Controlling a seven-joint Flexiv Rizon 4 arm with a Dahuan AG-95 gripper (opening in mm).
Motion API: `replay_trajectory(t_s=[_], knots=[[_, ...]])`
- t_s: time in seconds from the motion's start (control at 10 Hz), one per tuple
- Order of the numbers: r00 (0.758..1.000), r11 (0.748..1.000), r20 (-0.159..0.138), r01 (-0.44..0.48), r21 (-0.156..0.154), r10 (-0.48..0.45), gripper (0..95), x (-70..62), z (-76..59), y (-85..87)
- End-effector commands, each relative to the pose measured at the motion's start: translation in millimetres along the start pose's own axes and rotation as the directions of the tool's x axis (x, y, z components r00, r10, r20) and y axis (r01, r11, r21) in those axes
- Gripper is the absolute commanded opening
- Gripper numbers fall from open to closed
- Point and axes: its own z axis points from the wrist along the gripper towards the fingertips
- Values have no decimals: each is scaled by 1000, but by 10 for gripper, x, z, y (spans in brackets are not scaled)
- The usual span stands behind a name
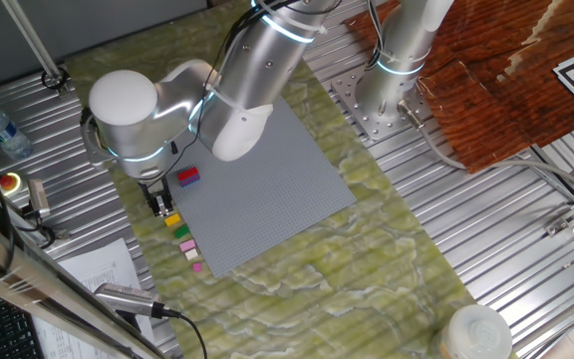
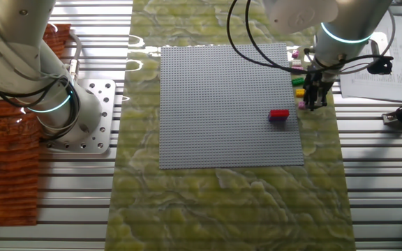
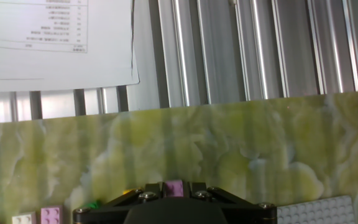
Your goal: Stack small Lego blocks one on top of the other
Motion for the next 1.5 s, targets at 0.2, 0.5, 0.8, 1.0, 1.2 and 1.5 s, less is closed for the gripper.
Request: replay_trajectory(t_s=[0.2, 0.5, 0.8, 1.0, 1.2, 1.5], knots=[[1000, 1000, -13, -6, 3, 6, 190, 6, 0, -2], [1000, 1000, -13, -6, 3, 6, 190, 13, 2, -9], [1000, 1000, -19, -7, 3, 7, 190, 27, 0, -13], [1000, 1000, -18, -8, 3, 8, 190, 41, 3, -6], [1000, 1000, -17, -8, 3, 8, 190, 50, 3, -3], [1000, 1000, -18, -10, 3, 10, 190, 63, 9, -3]])
